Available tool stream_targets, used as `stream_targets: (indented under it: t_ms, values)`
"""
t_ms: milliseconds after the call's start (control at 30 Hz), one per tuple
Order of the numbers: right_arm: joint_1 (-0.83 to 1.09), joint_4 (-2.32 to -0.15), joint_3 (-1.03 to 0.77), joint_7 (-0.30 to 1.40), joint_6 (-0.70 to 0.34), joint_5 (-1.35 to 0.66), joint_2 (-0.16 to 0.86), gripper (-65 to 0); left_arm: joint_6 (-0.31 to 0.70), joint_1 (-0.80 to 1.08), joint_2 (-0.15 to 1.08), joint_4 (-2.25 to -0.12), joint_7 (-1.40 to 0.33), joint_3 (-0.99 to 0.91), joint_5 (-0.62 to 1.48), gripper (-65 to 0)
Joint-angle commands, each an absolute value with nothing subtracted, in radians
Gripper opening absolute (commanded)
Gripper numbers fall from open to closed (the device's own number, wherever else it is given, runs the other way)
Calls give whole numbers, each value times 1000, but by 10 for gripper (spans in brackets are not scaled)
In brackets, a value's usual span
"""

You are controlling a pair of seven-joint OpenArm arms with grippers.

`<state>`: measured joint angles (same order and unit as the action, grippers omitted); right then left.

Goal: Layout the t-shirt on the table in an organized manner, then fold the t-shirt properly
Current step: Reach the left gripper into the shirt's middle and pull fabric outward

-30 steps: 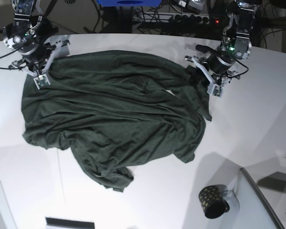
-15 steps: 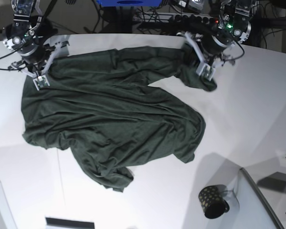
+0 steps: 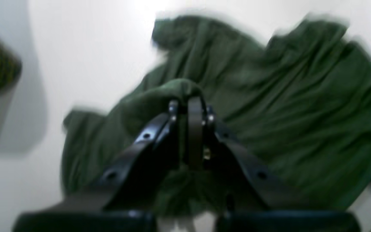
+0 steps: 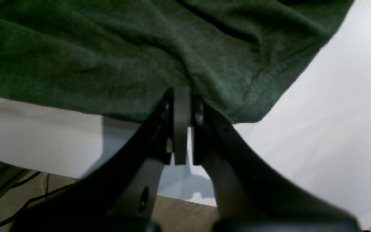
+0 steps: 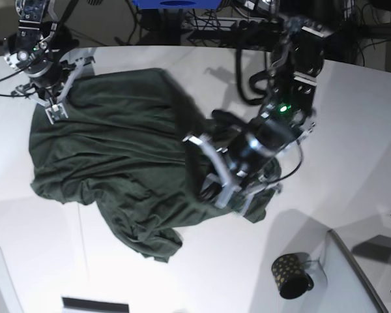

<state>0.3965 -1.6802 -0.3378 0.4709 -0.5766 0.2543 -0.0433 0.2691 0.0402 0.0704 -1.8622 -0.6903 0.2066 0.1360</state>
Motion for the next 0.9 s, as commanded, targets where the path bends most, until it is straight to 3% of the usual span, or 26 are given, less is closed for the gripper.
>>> stream_targets:
  t_ms: [0, 333, 367, 467, 533, 700, 867]
  values:
    - [395, -1693, -344, 456, -575, 249, -38, -635, 269, -8, 45, -1863, -667, 228, 147, -650]
    - [403, -1693, -338, 456, -575, 249, -39, -635, 268, -237, -96, -1431, -657, 269, 150, -650]
    - [403, -1693, -338, 456, -575, 249, -39, -635, 268, -237, -96, -1426, -656, 263, 151, -611]
    - [404, -1693, -337, 456, -575, 249, -39, -635, 268, -232, -73, -1431, -613, 263, 148, -375]
    - [404, -1695, -335, 456, -575, 249, -41, -635, 268, -213, -47, -1431, -602, 262, 154, -299]
    - [398, -1696, -335, 455, -575, 249, -41, -635, 268, -160, 39, -1435, -599, 249, 156, -299]
    - [395, -1701, -334, 455, -575, 249, -41, -635, 271, -24, 59, -1534, -599, 53, 159, -298]
